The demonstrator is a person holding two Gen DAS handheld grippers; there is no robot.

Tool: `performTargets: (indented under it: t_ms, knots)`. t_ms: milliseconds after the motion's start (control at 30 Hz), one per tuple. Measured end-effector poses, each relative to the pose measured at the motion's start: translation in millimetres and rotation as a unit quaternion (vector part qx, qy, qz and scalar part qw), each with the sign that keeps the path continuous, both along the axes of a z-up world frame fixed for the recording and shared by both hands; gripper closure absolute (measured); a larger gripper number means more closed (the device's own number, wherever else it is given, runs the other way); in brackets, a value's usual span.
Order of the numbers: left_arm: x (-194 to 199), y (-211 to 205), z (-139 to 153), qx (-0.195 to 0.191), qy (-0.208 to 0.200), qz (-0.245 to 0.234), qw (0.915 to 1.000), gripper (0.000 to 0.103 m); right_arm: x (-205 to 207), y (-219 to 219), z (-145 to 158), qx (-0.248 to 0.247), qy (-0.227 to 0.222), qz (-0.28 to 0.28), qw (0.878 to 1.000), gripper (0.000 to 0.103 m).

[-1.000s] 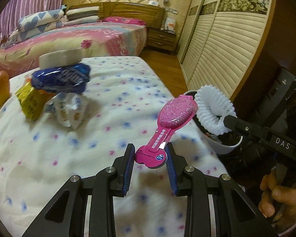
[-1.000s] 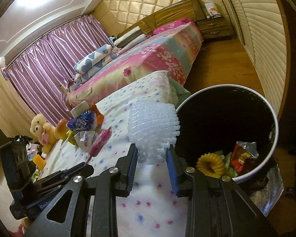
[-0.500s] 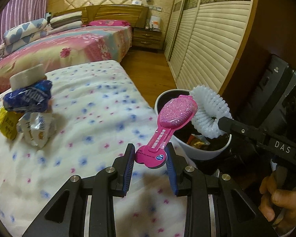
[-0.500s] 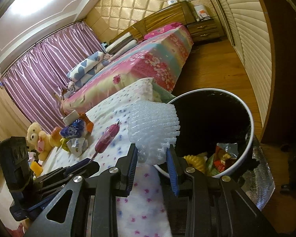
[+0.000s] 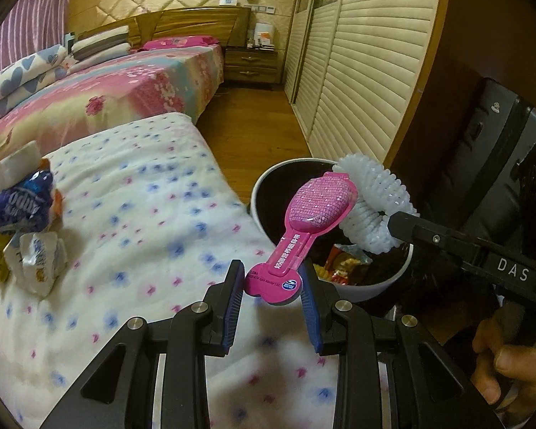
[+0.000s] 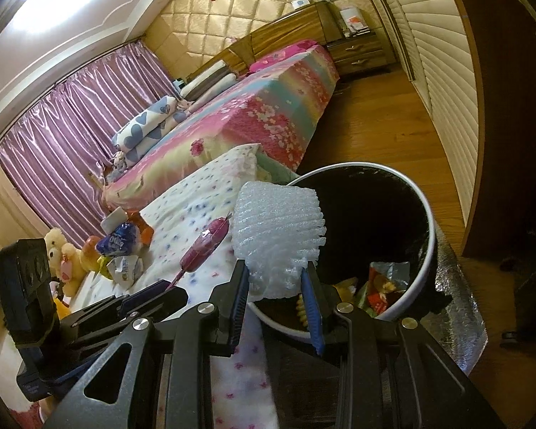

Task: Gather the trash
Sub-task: 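Carry the hairbrush and white mesh over the black trash bin, then open the left tool to drop the pink hairbrush while the right tool drops the white mesh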

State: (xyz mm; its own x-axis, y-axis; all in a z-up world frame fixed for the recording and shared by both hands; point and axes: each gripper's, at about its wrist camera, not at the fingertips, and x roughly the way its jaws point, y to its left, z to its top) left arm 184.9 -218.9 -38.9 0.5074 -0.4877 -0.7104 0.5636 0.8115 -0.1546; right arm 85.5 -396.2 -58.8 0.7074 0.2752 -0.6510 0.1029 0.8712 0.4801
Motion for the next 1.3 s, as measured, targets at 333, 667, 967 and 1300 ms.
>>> performTargets:
  t_ms: [333,667,967,1300]
  knots:
    - [10.6,-21.0,-3.1,0.009,-0.005,-0.012,0.9999,0.073,4.0,-13.9,-4.0,-0.001,0.005,-0.012,1.0,0.073]
    - [19.3,-39.1,-8.2,0.02,-0.003,-0.017,0.9996,0.073,14.2,-28.7,-9.9,-0.006,0.019,-0.024,1.0,0.073]
    - [27.8,-57.8,-11.2,0.033,-0.005,-0.025,0.9992,0.073,20.0,-39.8,-16.9,-0.009,0.029,-0.033,0.999,0.072]
    - [36.0,-68.9,-17.7,0.042,0.003,-0.028,0.9987,0.073,27.3,-46.6,-20.1,-0.013,0.036,-0.035,0.999,0.07]
